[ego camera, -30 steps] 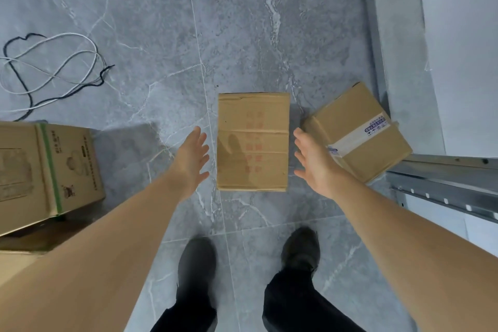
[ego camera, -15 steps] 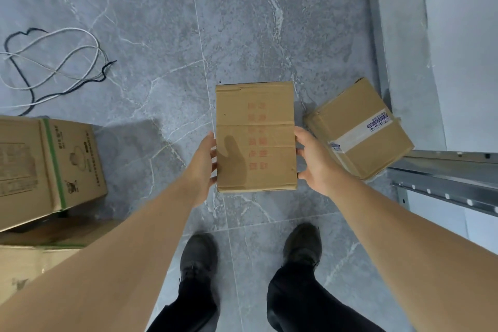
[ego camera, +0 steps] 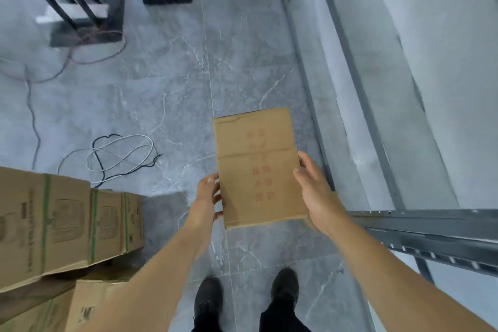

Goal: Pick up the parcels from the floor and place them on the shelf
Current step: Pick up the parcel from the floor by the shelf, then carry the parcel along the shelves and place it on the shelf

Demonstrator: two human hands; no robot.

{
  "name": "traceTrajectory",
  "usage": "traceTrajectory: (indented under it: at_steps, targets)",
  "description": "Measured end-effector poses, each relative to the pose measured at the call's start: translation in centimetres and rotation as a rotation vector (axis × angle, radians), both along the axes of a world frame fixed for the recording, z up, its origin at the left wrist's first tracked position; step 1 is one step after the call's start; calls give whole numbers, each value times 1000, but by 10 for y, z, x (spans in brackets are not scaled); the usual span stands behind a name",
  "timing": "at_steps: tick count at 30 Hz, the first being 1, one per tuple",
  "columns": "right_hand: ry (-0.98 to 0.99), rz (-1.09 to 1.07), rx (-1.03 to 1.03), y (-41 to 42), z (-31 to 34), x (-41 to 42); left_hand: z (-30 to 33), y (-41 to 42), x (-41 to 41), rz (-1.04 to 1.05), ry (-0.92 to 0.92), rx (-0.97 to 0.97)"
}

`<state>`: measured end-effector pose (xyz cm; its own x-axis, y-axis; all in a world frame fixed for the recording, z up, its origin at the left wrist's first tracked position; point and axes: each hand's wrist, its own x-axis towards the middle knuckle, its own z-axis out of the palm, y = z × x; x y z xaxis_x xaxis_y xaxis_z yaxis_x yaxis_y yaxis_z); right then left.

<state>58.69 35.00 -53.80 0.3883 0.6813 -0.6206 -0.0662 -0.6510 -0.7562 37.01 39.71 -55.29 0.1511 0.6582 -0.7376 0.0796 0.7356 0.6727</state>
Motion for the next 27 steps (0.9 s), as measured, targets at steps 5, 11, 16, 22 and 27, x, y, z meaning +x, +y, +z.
traceTrajectory:
  at_steps: [5, 11, 16, 22, 27]
  targets:
    - [-126, -46, 168, 0, 119, -9, 116, 16, -3, 9, -18, 220]
    - [-218, -50, 383, -1, 236, -19, 224, 22, -10, 17, -103, 408]
    - [-250, -58, 523, -13, 296, -20, 284, 25, -32, -119, -137, 418]
    - [-258, -80, 570, -47, 350, -26, 360, 15, -40, -291, -180, 330]
    - [-381, -32, 585, -63, 390, -27, 390, 17, -51, -317, -137, 521]
